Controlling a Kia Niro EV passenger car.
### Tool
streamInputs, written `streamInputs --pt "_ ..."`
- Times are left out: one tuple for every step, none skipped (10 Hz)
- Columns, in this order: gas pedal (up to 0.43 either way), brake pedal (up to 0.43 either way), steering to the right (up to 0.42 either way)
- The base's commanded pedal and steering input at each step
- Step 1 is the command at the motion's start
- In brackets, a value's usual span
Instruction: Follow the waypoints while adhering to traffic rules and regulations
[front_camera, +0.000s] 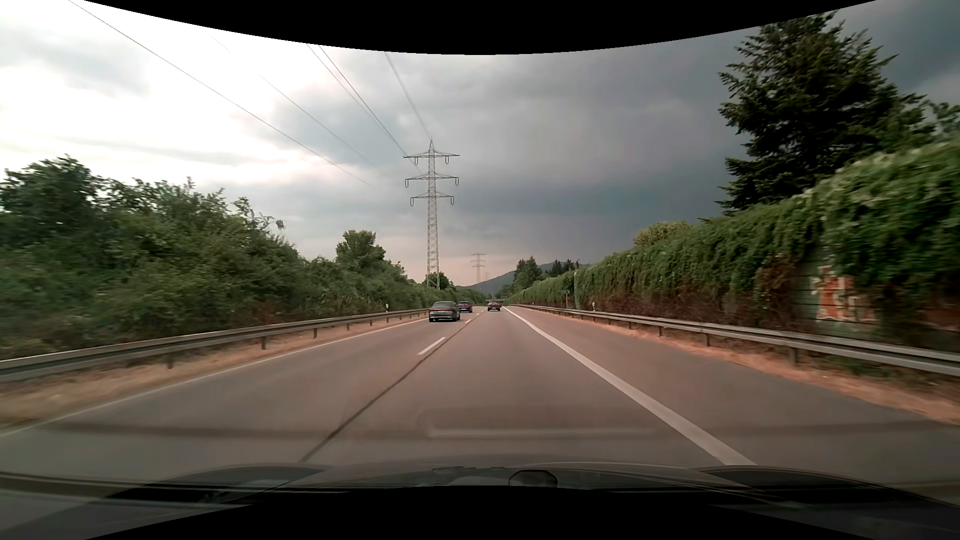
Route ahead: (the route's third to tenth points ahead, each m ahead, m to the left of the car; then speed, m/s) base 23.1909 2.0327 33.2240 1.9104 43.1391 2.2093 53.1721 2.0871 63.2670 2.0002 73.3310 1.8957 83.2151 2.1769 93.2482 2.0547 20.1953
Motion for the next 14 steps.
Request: streamInputs --pt "0.098 0.000 0.000" --pt "0.098 0.000 0.000" --pt "0.098 0.000 -0.001" --pt "0.098 0.000 -0.001" --pt "0.098 0.000 -0.001" --pt "0.098 0.000 -0.001" --pt "0.098 0.000 -0.001" --pt "0.098 0.000 -0.002" --pt "0.098 0.000 -0.001" --pt "0.098 0.000 -0.002" --pt "0.098 0.000 -0.001" --pt "0.098 0.000 -0.002" --pt "0.098 0.000 -0.002" --pt "0.098 0.000 -0.001"
